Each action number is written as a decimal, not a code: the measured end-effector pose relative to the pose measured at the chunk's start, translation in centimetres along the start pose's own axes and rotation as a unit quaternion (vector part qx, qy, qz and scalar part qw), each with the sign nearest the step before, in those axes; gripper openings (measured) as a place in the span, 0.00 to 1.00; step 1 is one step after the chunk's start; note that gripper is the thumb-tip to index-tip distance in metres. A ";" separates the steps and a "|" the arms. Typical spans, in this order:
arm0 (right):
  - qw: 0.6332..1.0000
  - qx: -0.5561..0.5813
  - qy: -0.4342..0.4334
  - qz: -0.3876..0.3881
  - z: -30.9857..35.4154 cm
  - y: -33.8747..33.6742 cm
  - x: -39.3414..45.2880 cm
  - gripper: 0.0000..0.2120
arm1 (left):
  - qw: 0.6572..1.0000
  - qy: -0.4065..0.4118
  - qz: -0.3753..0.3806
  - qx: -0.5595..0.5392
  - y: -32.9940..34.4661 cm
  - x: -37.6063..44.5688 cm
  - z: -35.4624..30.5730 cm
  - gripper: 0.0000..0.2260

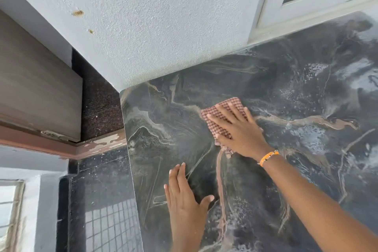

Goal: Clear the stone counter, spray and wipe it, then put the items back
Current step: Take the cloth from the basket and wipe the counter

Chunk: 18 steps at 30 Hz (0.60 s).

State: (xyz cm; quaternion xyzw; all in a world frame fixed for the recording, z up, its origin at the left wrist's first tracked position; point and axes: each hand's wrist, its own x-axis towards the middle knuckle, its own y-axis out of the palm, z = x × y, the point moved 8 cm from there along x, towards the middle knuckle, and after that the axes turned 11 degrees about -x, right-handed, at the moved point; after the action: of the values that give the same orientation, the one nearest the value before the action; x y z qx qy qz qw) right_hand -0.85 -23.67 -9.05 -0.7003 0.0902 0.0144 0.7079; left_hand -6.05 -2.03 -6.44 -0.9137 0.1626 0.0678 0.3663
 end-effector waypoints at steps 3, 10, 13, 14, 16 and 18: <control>0.991 0.017 0.134 0.013 -7.1 0.2 -2.9 0.31 | 1.000 -0.007 0.024 0.010 -0.4 -0.9 0.4 0.45; 0.969 0.049 0.239 0.022 -2.6 0.7 -7.6 0.30 | 0.998 -0.024 0.008 -0.050 -2.8 -2.4 3.1 0.41; 0.987 0.053 0.152 0.014 5.1 0.2 -5.9 0.30 | 0.996 -0.034 -0.011 -0.086 -4.4 -3.2 4.1 0.36; 0.991 0.057 0.119 0.012 7.8 0.0 -5.1 0.30 | 0.995 -0.032 -0.017 -0.096 -4.9 -3.4 4.4 0.35; 0.997 0.058 0.047 0.011 13.6 -0.2 -3.8 0.29 | 0.993 -0.031 -0.038 -0.107 -6.0 -3.9 5.0 0.33; 0.997 0.062 -0.037 0.011 19.0 -0.3 -3.4 0.28 | 0.991 -0.036 -0.067 -0.112 -7.0 -4.2 5.8 0.34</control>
State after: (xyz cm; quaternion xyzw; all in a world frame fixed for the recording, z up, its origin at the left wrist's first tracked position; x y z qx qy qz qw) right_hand -2.13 -4.38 -8.15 -0.6527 0.0725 0.0425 0.7529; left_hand -7.62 7.78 -5.10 -0.9548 0.0786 0.0940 0.2709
